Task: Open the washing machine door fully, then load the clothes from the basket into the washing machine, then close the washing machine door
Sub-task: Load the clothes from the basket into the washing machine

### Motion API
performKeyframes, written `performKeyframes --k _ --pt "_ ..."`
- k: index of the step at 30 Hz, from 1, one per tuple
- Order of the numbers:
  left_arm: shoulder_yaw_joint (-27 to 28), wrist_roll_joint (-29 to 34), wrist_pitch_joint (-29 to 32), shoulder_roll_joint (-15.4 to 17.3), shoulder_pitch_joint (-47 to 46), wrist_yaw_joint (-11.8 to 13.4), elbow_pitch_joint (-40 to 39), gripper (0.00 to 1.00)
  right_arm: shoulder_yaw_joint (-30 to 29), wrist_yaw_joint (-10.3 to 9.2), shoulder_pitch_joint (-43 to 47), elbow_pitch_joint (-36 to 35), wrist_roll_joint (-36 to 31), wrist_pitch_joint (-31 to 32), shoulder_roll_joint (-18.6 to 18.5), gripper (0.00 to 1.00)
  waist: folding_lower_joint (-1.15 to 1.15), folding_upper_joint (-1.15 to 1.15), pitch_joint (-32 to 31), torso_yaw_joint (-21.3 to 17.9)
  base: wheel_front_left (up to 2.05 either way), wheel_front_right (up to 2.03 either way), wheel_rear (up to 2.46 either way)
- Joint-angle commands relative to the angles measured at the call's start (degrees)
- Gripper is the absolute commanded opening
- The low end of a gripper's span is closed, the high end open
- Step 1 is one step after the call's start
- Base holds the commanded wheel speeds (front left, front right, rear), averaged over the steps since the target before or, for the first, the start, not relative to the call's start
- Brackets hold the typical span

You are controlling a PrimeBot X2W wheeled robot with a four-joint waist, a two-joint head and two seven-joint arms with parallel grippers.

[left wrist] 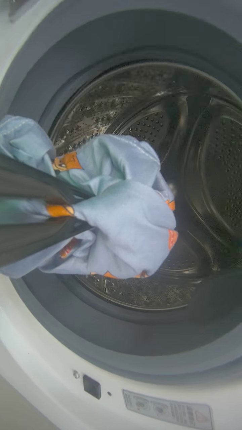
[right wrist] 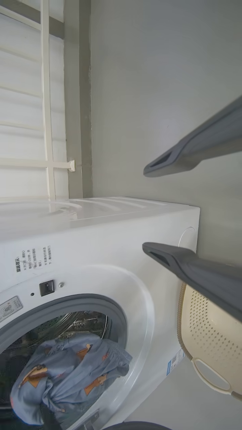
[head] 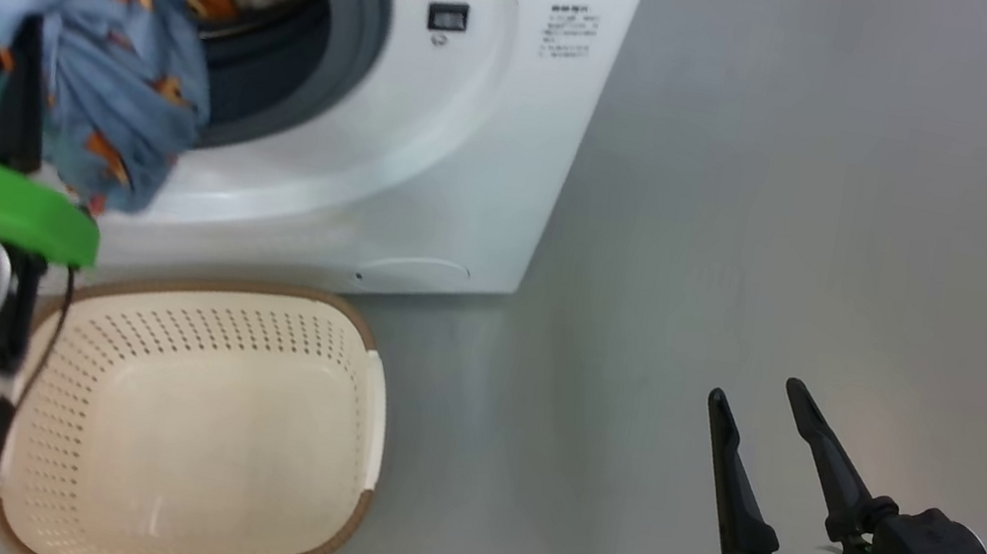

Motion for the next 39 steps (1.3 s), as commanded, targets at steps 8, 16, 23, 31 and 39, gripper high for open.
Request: performKeyframes --k 8,16,23,31,39 --pt "-0.4 -0.8 1.5 6.0 -15.4 -0.7 6.8 0.0 1.7 0.09 -2.8 -1.2 0.1 -1.1 1.1 1.0 0.0 0.0 12.4 -4.9 0.0 0.0 0.0" --pt "-2.6 -2.8 4.9 8.1 -28.0 -1.0 14.4 0.0 2.8 0.09 -4.4 -0.2 0.9 -1.4 1.6 1.0 0.0 0.0 18.8 -6.0 0.0 0.0 0.0" --pt "-4.2 -5.2 6.8 7.9 -36.6 -1.0 19.6 0.0 4.1 0.09 -5.2 -0.4 2.7 -1.4 1.7 1.0 0.0 0.0 22.5 -6.1 0.0 0.0 0.0" --pt "-8.5 -4.8 7.6 9.6 -43.6 -1.1 24.1 0.0 5.5 0.09 -5.2 -0.1 4.2 -1.4 1.7 1.0 0.0 0.0 25.7 -6.2 0.0 0.0 0.0" --pt "-11.4 -0.7 -0.1 11.3 -48.2 0.3 21.5 0.0 6.6 0.09 -5.5 0.4 5.3 -1.4 1.7 1.0 0.0 0.0 26.7 -6.6 0.0 0.0 0.0"
